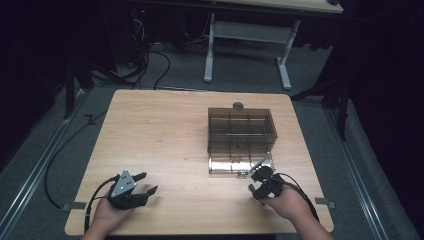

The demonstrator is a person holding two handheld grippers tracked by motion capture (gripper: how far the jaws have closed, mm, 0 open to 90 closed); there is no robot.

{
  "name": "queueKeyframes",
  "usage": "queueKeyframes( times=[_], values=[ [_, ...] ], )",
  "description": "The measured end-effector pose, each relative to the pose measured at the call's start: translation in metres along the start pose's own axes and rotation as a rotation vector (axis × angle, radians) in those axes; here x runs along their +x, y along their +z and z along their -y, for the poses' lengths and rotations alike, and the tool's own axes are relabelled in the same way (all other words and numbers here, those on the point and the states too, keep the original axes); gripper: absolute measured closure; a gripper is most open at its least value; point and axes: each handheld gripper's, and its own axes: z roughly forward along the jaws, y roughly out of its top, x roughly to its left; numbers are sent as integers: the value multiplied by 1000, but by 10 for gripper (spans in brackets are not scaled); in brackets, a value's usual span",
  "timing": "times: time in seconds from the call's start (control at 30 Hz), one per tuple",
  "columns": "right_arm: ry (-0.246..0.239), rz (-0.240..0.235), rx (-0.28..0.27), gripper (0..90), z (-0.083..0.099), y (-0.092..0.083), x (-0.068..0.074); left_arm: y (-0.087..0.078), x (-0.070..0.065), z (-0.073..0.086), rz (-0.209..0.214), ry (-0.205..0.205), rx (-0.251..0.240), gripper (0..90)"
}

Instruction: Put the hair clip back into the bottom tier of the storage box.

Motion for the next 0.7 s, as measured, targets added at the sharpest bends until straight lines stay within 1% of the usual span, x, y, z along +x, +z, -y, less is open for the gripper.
queueKeyframes(
  times=[0.07, 0.17, 0.47, 0.5, 0.57, 0.63, 0.7],
  values=[
    [-2, -1, 7, 683, -2, 0, 1, 0, 0, 0, -1, 0, 0, 361],
    [-17, 0, 17, 695, -6, 1, 1, 0, 0, 0, -1, 1, 0, 361],
    [-2, -5, 43, 737, -15, 3, -1, 0, 0, 0, 2, 1, 1, 361],
    [15, -6, 51, 743, -15, 2, -1, 0, 0, 0, 2, 1, 2, 361],
    [-5, -6, 54, 746, -16, 3, -2, 0, 0, 0, 2, 1, 2, 361],
    [0, -13, 60, 750, -16, 4, -2, 0, 0, 0, 2, 1, 2, 361],
    [-2, -9, 63, 759, -17, 5, -2, 0, 0, 0, 2, 1, 3, 361]
  ],
)
